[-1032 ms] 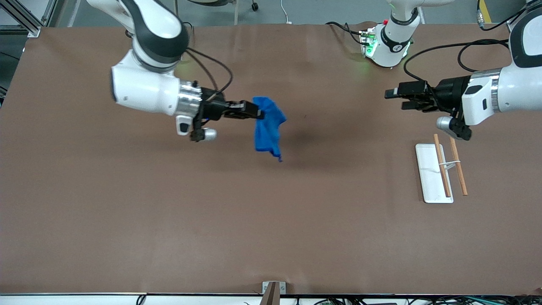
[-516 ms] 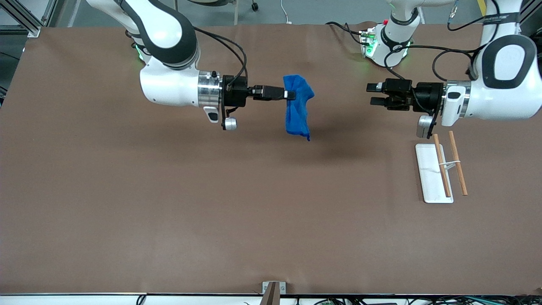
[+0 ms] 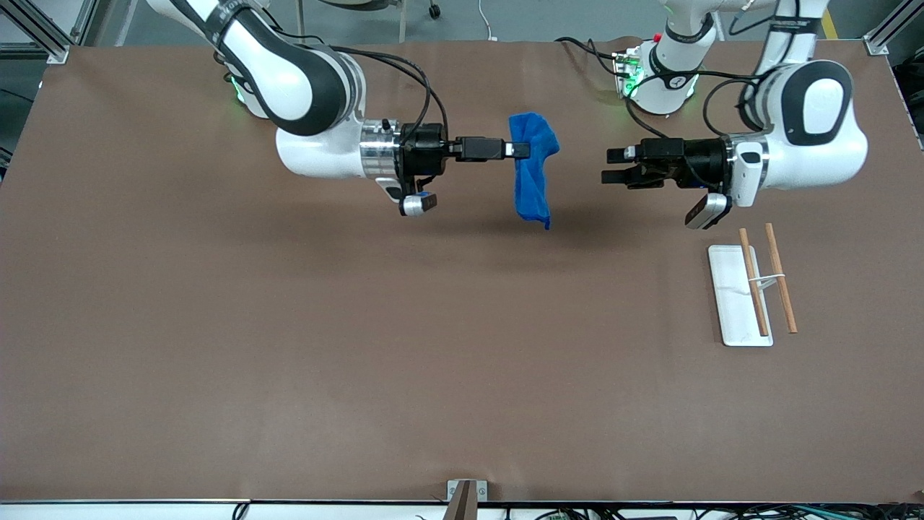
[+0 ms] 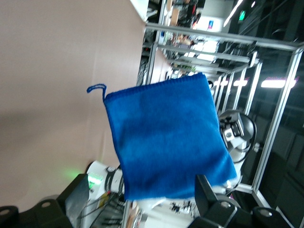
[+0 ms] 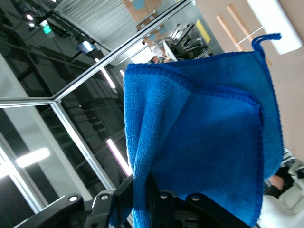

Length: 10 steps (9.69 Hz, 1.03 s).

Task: Right arm passes towel to left arm to hang
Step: 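Carry the towel toward the left gripper while the left gripper approaches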

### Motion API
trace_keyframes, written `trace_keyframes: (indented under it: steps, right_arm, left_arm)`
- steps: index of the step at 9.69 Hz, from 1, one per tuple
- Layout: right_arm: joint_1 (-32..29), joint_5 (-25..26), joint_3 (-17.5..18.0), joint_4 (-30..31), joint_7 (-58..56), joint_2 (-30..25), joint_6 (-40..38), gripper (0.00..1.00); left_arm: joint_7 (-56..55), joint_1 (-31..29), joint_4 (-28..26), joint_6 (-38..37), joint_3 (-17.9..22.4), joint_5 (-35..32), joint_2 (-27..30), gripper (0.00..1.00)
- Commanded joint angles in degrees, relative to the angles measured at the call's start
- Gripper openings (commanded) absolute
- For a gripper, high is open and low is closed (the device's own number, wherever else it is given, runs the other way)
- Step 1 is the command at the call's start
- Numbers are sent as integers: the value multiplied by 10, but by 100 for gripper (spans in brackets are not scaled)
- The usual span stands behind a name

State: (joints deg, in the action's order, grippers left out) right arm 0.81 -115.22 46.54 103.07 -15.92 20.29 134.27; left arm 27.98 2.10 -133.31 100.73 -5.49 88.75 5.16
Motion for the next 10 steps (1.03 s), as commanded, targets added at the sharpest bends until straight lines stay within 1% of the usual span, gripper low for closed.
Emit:
trace_keyframes:
  steps: [1, 2, 3, 5, 7, 8, 9, 10]
  right_arm:
    - [8, -50, 14, -25, -67, 36, 1, 0]
    - [8, -52, 14, -25, -70, 36, 1, 0]
    - [8, -52, 14, -25, -70, 36, 1, 0]
    - [8, -52, 14, -25, -71, 36, 1, 0]
    - [9, -52, 14, -25, -71, 36, 1, 0]
    - [9, -52, 14, -25, -73, 36, 1, 0]
    - [9, -53, 14, -25, -73, 36, 1, 0]
    - [9, -53, 14, -25, -73, 36, 2, 0]
  left_arm:
    - [44, 3, -37, 86, -58, 78, -1, 97]
    - [52, 3, -39, 102, -72, 120, -4, 97]
    - [55, 3, -40, 104, -73, 135, -4, 97]
    - [73, 3, -45, 107, -78, 138, -5, 96]
    - [84, 4, -45, 107, -80, 149, -21, 95]
    - [85, 3, -45, 107, -88, 170, -25, 95]
    - [85, 3, -44, 107, -90, 201, -30, 95]
    - [85, 3, -44, 107, -90, 219, -31, 95]
